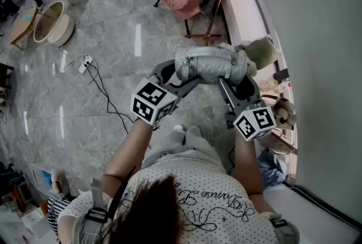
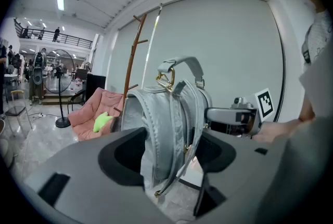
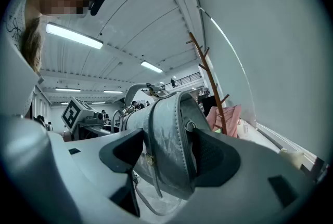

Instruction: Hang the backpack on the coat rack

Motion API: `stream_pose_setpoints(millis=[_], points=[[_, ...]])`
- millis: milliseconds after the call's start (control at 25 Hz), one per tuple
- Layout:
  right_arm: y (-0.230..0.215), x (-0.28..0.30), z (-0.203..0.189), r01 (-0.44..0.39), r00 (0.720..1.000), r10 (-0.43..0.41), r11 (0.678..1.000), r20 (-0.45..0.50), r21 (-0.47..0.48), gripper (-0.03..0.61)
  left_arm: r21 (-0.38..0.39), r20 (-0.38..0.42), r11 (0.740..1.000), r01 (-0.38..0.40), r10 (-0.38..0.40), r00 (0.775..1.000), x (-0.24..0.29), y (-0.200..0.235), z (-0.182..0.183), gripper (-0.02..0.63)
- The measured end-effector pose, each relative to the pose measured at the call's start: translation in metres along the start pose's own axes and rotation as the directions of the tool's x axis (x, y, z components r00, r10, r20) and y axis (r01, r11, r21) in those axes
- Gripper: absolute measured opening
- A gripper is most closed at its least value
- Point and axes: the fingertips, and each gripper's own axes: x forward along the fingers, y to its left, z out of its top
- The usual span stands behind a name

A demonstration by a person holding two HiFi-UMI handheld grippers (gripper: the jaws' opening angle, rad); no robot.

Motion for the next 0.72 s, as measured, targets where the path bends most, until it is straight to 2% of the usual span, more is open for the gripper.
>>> stream_pose_setpoints(millis=[120,280,720], points=[[-0.002,-0.005,0.001,-0.025,1.000,0.025,0.999,0.000,-0.021,0.299,0.006,-0.007,1.000,-0.020,0.020,1.000,0.002,-0.005,0.000,0.281],[-0.009,-0.017,0.006,-0.057,0.998,0.057,0.998,0.006,0.018,0.293,-0.009,0.004,1.000,-0.026,0.026,1.000,0.006,-0.016,0.001,0.279],[-0.048,-0.030,0.006,-0.073,0.997,0.074,0.997,-0.016,0.035,0.284,0.027,-0.023,0.996,-0.087,0.088,0.996,0.041,-0.031,0.006,0.275]])
